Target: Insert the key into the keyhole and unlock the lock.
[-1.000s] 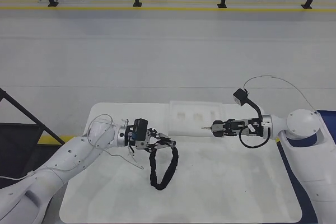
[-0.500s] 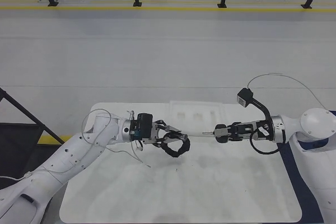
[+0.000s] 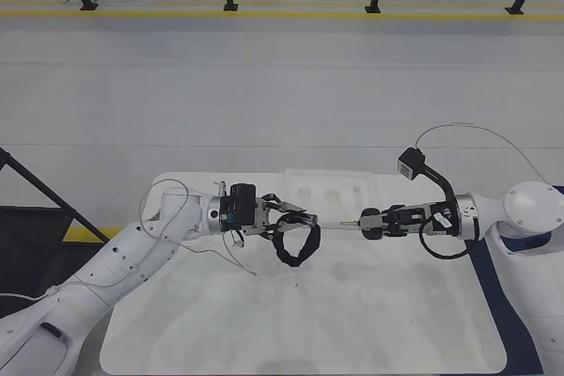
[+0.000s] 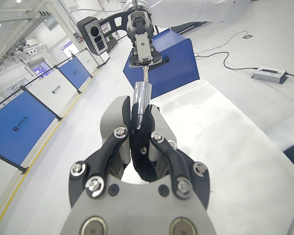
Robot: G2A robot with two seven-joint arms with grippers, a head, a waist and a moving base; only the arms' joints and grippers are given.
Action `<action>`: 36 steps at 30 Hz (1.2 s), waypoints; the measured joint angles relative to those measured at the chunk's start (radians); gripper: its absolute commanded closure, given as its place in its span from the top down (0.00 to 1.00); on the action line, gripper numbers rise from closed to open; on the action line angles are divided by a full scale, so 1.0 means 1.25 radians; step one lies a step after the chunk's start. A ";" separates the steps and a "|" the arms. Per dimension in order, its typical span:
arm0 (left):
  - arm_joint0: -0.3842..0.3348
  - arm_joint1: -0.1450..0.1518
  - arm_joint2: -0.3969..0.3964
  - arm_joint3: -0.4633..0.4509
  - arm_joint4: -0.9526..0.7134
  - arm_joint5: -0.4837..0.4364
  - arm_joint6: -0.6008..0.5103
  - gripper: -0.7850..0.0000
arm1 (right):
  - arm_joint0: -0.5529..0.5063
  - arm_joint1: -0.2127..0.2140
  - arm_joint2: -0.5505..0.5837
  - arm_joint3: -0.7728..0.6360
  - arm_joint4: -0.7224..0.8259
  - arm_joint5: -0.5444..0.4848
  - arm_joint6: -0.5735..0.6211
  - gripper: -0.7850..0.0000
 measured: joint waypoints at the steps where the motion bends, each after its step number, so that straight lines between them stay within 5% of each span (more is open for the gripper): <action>1: 0.000 0.000 0.000 0.000 0.000 0.000 0.000 0.00 | 0.000 0.000 0.000 0.000 0.000 0.000 0.000 0.00; 9: 0.016 -0.003 -0.009 -0.008 -0.006 0.007 -0.024 0.00 | -0.012 0.006 -0.001 -0.050 -0.004 0.049 -0.018 0.00; 15: 0.015 -0.019 0.003 0.022 0.038 0.014 0.045 0.00 | -0.014 0.016 0.003 -0.129 -0.061 0.090 -0.032 0.00; 23: -0.007 -0.066 0.059 0.126 0.147 0.109 0.207 0.00 | -0.033 0.026 -0.017 -0.232 -0.169 0.168 -0.084 0.00; 36: -0.032 -0.132 0.088 0.241 0.124 0.110 0.236 0.00 | -0.044 0.033 -0.065 -0.305 -0.253 0.240 -0.154 0.00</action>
